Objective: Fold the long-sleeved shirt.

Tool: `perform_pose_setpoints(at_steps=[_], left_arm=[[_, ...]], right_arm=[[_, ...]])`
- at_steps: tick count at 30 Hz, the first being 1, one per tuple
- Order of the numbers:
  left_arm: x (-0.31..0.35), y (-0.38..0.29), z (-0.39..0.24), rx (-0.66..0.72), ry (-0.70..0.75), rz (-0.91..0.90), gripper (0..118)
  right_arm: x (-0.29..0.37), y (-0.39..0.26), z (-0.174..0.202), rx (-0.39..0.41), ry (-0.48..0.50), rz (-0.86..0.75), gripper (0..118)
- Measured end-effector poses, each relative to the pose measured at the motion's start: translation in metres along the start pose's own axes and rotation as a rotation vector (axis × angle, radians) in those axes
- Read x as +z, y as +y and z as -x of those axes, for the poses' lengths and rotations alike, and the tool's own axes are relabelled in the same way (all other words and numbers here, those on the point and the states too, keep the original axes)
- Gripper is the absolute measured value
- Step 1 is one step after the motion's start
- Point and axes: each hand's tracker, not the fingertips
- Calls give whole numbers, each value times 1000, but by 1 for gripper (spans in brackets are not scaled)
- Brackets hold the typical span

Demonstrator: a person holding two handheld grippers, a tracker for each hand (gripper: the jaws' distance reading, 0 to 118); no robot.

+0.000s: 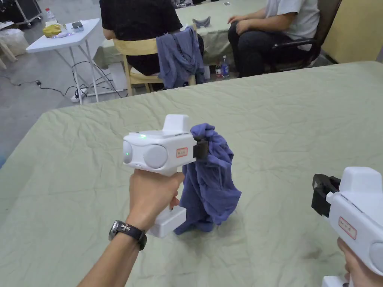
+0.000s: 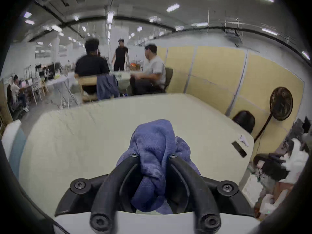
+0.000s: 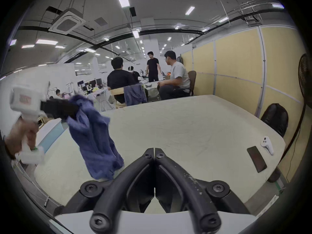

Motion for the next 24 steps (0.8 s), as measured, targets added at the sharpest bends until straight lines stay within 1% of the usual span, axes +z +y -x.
perform_pose_setpoints(at_steps=[4,7,11,15,16,17,18,19,20,23,24], left_arm=[[-77,-43,-18,-2,-37,147,19],[-120,-65,-40,13,-89,215,19],[-163,-83,-75,-10,-151,291,20],[-187,-95,-102,-12,-187,321,20],[-173,-96,-111,-15,-187,321,25],[-175,-98,-115,-17,-190,331,33],[-177,-101,-115,-8,-202,343,48],[-175,-102,-115,10,-215,362,69],[-165,-100,-119,42,-227,370,77],[-140,-93,-117,91,-216,298,77],[-135,-87,-105,103,-224,268,77]], right_arm=[[-18,-15,-15,-3,-24,53,0],[-30,-25,-24,2,-49,92,0],[-43,-35,-35,-10,-70,131,0],[-49,-40,-45,-16,-94,159,0],[-50,-40,-47,-16,-98,163,0],[-50,-41,-49,-16,-102,167,0],[-50,-42,-51,-18,-108,169,0],[-50,-42,-52,-21,-110,169,0],[-50,-41,-52,-25,-112,169,0],[-46,-39,-50,-23,-114,163,0],[-44,-38,-48,-22,-112,160,0]])
